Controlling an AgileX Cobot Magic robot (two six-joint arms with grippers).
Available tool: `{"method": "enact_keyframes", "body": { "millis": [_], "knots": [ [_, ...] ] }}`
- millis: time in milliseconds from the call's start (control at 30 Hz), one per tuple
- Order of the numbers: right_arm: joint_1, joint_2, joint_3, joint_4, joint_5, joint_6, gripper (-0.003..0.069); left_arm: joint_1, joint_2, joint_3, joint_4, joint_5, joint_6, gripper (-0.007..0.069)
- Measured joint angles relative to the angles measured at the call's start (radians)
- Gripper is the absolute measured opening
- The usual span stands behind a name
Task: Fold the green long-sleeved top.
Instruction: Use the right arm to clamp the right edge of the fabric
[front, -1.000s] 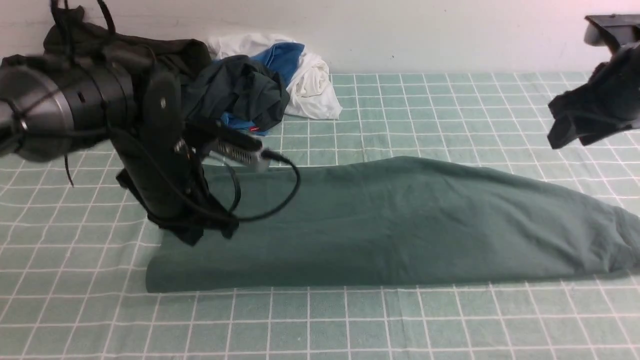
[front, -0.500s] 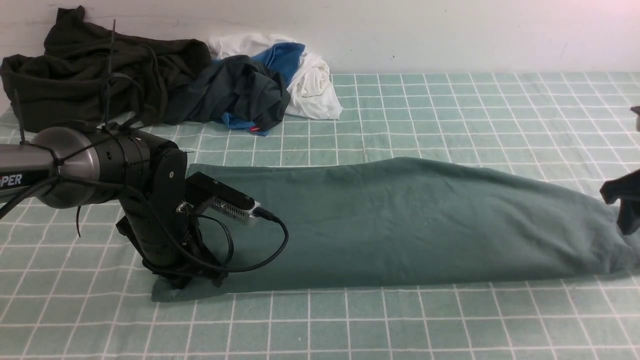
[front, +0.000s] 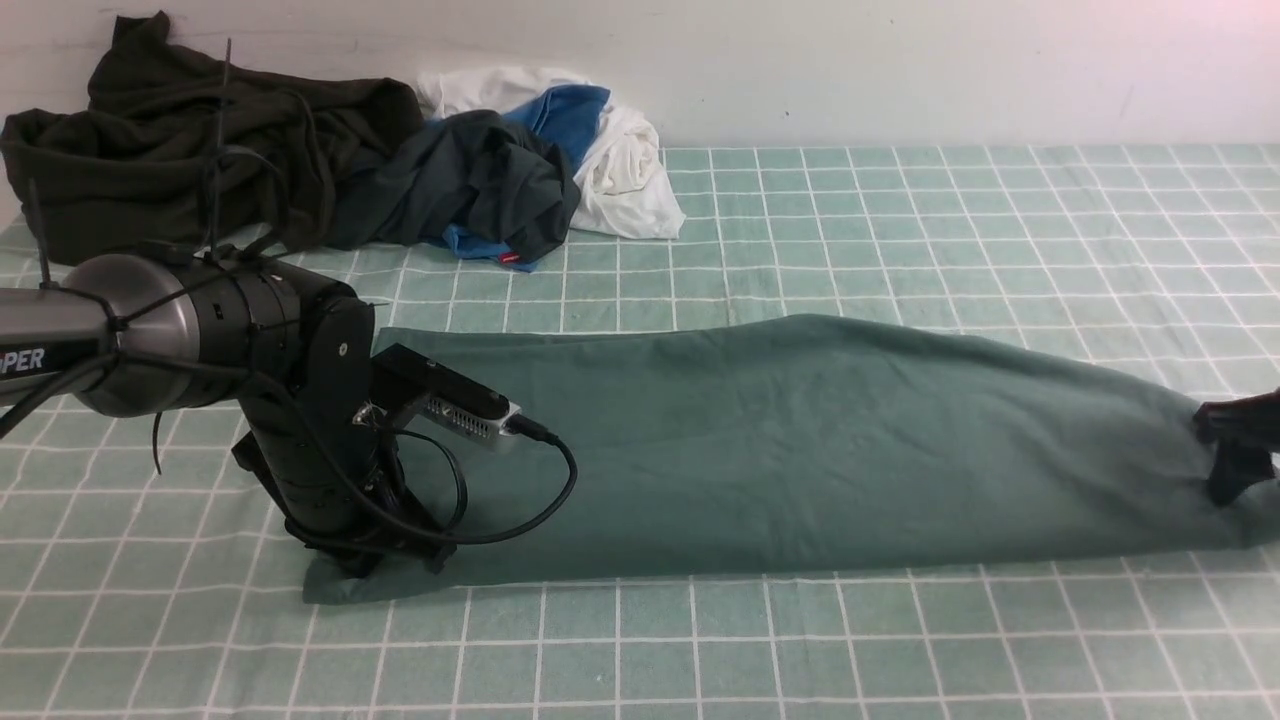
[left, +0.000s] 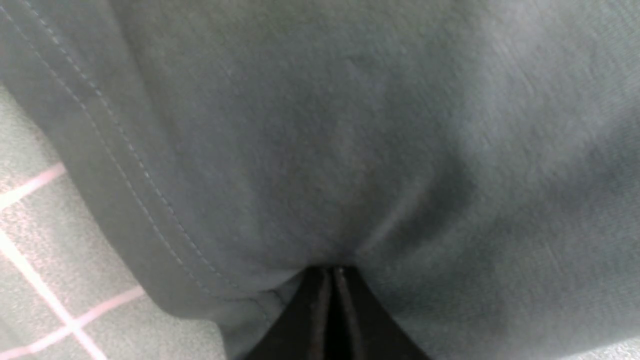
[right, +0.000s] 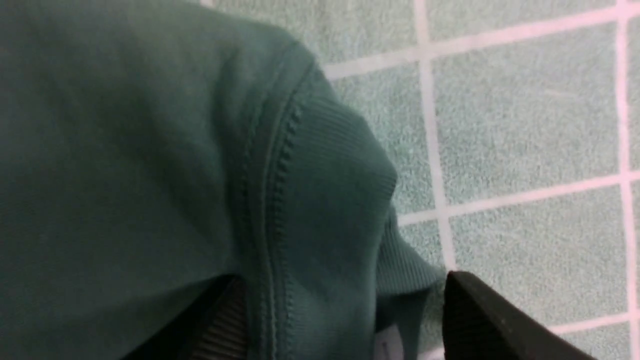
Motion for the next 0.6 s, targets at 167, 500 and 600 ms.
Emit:
{"method": "enact_keyframes", "body": {
  "millis": [167, 500, 600],
  "knots": [
    [0.0, 0.004, -0.001, 0.0, -0.006, -0.009, 0.0471, 0.0, 0.0, 0.0, 0.0, 0.0, 0.0, -0.0003],
    [0.0, -0.004, -0.003, 0.046, 0.007, -0.118, 0.0061, 0.0, -0.009, 0.0, 0.001, -0.002, 0.001, -0.0003],
    [0.0, -0.052, 0.0, -0.005, 0.023, -0.109, 0.0041, 0.001, -0.04, 0.008, 0.001, -0.001, 0.001, -0.0003]
  ]
}}
